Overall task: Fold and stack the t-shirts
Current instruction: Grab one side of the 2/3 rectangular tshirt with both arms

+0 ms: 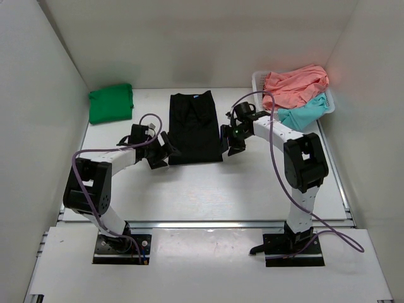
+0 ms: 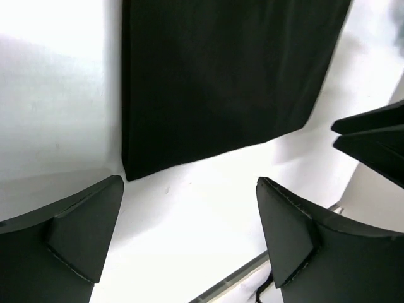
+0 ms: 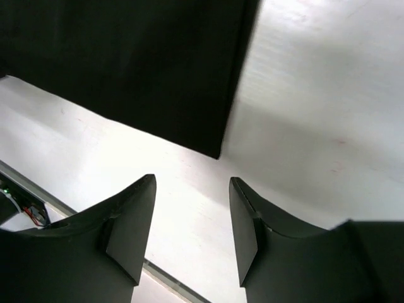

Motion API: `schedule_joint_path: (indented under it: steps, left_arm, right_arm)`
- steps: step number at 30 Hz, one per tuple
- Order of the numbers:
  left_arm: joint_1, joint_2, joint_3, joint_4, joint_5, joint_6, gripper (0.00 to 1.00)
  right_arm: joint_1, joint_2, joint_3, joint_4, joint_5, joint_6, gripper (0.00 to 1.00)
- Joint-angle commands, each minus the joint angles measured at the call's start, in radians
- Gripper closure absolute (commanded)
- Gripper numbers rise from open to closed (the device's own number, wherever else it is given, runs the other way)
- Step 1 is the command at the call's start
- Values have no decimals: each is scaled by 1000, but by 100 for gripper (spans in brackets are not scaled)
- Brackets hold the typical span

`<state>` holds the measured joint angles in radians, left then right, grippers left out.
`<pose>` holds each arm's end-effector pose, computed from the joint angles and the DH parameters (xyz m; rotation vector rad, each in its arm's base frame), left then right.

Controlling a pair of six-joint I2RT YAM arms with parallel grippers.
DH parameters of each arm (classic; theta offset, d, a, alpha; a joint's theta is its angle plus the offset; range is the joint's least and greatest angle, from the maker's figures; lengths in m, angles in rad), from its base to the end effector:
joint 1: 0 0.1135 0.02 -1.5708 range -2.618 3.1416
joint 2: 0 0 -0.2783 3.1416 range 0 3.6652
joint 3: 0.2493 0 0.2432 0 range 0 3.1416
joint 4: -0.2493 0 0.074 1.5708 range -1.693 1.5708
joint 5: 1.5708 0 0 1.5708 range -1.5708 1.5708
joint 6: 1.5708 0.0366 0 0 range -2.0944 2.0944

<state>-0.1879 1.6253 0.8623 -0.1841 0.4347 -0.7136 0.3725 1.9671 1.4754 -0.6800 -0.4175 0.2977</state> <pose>0.3012 -0.0730 0.1849 -0.5017 2.5842 -0.8907 0.3721 0.1613 0.2128 -0.2252 2.8014 0.7485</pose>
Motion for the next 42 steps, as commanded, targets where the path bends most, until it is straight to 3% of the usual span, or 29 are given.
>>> schedule_joint_path:
  steps: [1, 7, 17, 19, 21, 22, 23, 25, 26, 27, 28, 32, 37, 42]
  left_arm:
    - [-18, -44, -37, 14, -54, 22, 1]
    - [-38, -61, -106, 126, -41, -38, 1]
    - [-31, -2, -152, 290, -5, -76, 3]
    - [-36, 28, -152, 320, 1, -104, 10]
    - [-28, 48, -166, 383, 24, -124, 23]
    - [-21, 57, -170, 394, 35, -145, 33]
    - [-21, 70, -167, 400, 42, -155, 44]
    - [-18, 90, -164, 399, 55, -152, 49]
    - [-16, 96, -160, 390, 61, -138, 61]
    - [-7, 99, -161, 387, 82, -129, 86]
    - [-7, 100, -164, 400, 102, -119, 100]
    - [-4, 85, -189, 380, 91, -106, 100]
    - [-24, 30, -196, 149, 88, -11, 100]
    - [-68, -158, -278, -33, 59, 36, 100]
  right_arm:
    - [14, -56, -55, 124, 23, 49, 53]
    - [48, -50, -147, 204, 17, 72, 53]
    - [51, 6, -142, 243, 5, 92, 57]
    - [49, 21, -144, 241, 3, 86, 58]
    - [52, 29, -138, 250, 3, 87, 58]
    - [52, 33, -135, 252, -3, 92, 59]
    - [52, 41, -138, 255, -3, 83, 62]
    - [51, 55, -129, 257, -17, 86, 72]
    - [46, 59, -121, 257, -23, 80, 80]
    - [48, 64, -118, 258, -29, 75, 91]
    - [43, 61, -112, 258, -24, 78, 98]
    - [45, 24, -171, 249, -38, 67, 100]
    - [89, -147, -323, 235, -41, 44, 100]
    - [175, -355, -541, 231, -47, 70, 100]
